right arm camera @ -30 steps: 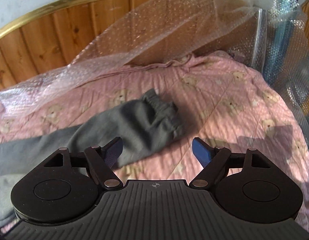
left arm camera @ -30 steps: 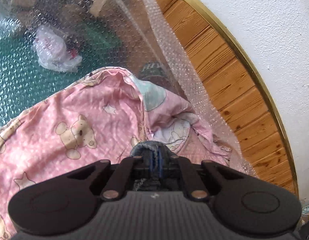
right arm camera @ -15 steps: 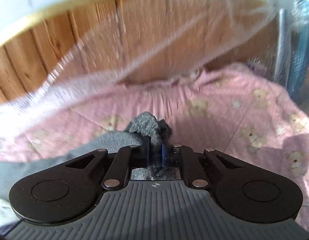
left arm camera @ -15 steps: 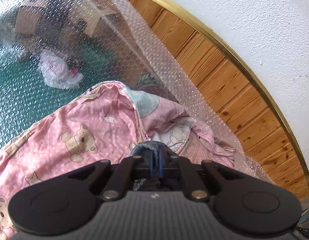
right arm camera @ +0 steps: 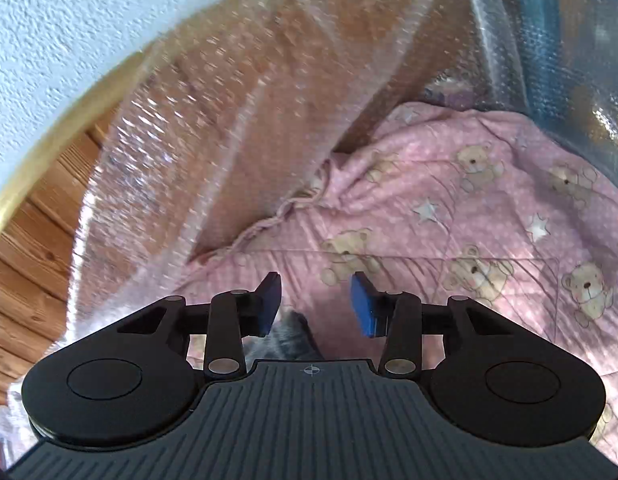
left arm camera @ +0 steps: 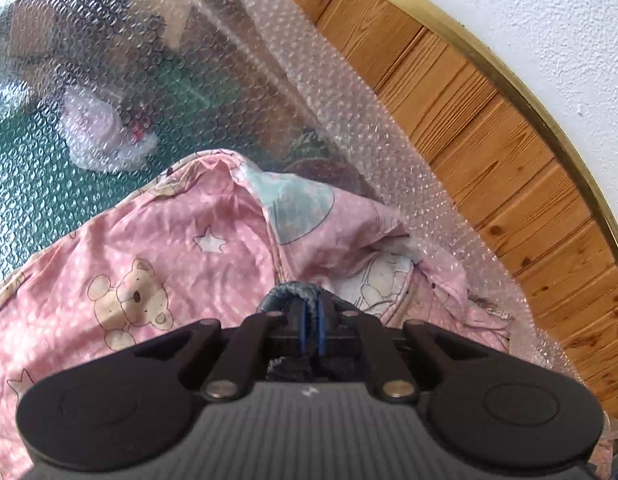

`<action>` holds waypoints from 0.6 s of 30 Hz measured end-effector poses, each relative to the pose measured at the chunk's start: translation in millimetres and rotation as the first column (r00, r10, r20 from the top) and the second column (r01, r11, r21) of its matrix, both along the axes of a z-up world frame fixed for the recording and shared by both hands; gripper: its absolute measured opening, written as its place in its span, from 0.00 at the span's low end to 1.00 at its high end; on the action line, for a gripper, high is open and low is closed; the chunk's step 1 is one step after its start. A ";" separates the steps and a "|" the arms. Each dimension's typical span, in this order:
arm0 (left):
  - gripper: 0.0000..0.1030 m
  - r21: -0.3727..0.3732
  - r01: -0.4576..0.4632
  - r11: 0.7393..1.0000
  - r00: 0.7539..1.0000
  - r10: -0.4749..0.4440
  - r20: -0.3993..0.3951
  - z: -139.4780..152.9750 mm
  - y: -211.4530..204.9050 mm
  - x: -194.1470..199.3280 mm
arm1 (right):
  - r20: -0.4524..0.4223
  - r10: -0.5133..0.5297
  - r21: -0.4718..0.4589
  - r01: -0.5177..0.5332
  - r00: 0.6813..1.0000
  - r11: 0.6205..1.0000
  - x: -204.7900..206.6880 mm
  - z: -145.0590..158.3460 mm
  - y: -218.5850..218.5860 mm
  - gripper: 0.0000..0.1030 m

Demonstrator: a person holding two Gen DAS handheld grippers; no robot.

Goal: Fold clothes

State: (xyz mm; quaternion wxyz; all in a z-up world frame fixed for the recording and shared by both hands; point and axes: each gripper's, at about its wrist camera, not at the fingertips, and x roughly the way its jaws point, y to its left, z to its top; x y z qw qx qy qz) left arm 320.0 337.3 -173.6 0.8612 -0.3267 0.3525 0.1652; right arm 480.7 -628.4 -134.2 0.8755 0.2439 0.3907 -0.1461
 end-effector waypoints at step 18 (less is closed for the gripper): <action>0.55 0.048 0.041 0.998 0.980 -0.031 -0.195 -15.2 6.8 -2.9 | -0.319 0.185 -0.402 -0.310 0.930 0.862 -85.4 -79.7 30.4 0.25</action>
